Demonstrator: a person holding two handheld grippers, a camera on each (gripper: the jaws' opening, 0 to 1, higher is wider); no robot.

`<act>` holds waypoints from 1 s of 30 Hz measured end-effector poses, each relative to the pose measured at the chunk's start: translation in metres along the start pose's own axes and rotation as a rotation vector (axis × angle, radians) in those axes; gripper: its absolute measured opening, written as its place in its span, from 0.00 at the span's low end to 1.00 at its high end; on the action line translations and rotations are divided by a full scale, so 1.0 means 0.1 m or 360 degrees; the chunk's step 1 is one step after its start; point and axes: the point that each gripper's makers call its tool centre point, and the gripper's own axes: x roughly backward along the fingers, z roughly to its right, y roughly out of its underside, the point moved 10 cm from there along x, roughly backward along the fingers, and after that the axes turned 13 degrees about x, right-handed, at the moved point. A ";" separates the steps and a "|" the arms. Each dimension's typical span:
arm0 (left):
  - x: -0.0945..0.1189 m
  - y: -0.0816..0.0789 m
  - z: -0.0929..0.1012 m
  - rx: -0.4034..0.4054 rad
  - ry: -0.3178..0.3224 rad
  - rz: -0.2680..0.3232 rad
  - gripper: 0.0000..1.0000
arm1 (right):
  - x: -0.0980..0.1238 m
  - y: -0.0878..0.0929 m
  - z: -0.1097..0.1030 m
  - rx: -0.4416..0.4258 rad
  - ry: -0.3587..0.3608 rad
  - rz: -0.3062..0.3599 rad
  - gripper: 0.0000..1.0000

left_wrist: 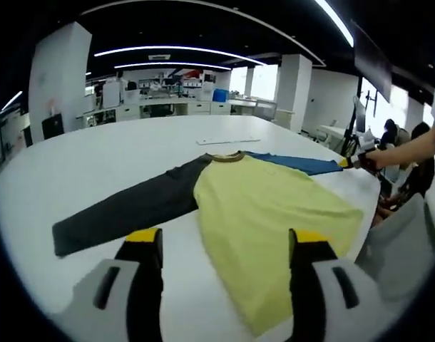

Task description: Fold the garment on the visible template until the final outline fits inside the template.

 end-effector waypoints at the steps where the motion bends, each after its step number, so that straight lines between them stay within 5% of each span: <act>1: 0.00 0.00 0.00 0.0006 -0.0002 -0.0002 0.65 | -0.02 0.00 0.00 -0.0027 0.0007 0.0014 0.40; 12: -0.09 0.07 0.07 0.0006 0.0039 -0.0044 0.63 | -0.02 0.01 0.07 -0.0159 0.0074 0.0011 0.00; 26: -0.07 0.07 0.03 0.0035 0.0022 -0.0038 0.64 | -0.04 -0.06 0.13 -0.0193 0.0130 0.0001 0.00; 30: -0.06 0.07 0.04 0.0043 0.0025 -0.0028 0.65 | -0.02 -0.18 0.00 0.0061 0.0087 0.0061 0.00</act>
